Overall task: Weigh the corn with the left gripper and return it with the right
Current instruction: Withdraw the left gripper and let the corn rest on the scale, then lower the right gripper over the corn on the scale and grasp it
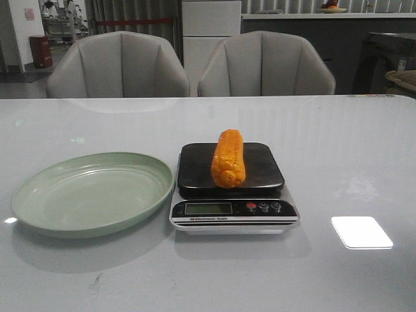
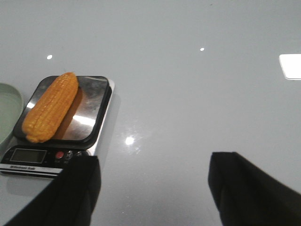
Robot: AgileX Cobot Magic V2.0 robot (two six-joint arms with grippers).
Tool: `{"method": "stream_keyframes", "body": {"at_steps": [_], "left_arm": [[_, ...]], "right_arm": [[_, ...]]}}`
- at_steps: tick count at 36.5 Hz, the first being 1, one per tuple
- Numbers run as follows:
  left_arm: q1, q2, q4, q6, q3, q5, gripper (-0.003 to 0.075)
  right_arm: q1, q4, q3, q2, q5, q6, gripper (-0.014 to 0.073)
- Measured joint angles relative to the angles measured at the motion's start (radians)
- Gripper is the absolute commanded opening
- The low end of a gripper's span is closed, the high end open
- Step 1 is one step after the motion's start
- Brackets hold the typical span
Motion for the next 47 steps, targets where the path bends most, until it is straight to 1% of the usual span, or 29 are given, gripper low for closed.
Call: {"method": "stream_keyframes", "body": {"at_steps": [5, 11, 14, 17, 24, 27, 32, 34, 38, 45, 47], "left_arm": [[0.0, 0.0, 0.0, 0.0, 0.0, 0.0, 0.0114], [0.0, 0.0, 0.0, 0.0, 0.002, -0.002, 0.0114], [0.0, 0.0, 0.0, 0.0, 0.006, -0.002, 0.0114], [0.0, 0.0, 0.0, 0.0, 0.006, -0.002, 0.0114], [0.0, 0.0, 0.0, 0.0, 0.006, -0.002, 0.0114], [0.0, 0.0, 0.0, 0.0, 0.006, -0.002, 0.0114], [0.0, 0.0, 0.0, 0.0, 0.006, -0.002, 0.0114], [0.0, 0.0, 0.0, 0.0, 0.006, -0.002, 0.0114], [0.0, 0.0, 0.0, 0.0, 0.006, -0.002, 0.0114], [0.0, 0.0, 0.0, 0.0, 0.006, -0.002, 0.0114], [0.0, 0.0, 0.0, 0.0, 0.006, -0.002, 0.0114]], "right_arm": [[0.11, 0.003, -0.102, 0.128, 0.019, 0.0, 0.0606], [0.247, 0.012, -0.306, 0.349, 0.095, 0.0, 0.0605], [0.283, 0.014, -0.405, 0.459, 0.144, 0.014, 0.0605], [0.304, 0.014, -0.526, 0.587, 0.2, 0.039, 0.0605], [0.309, -0.003, -0.765, 0.843, 0.315, 0.132, 0.0605], [0.316, -0.043, -0.846, 0.94, 0.372, 0.19, 0.0605], [0.354, -0.153, -0.98, 1.08, 0.492, 0.312, 0.0605], [0.372, -0.185, -1.019, 1.127, 0.526, 0.362, 0.0605], [0.399, -0.209, -1.08, 1.211, 0.559, 0.466, 0.0605], [0.418, -0.211, -1.113, 1.299, 0.573, 0.567, 0.0599], [0.419, -0.211, -1.115, 1.316, 0.58, 0.581, 0.0574]]}}
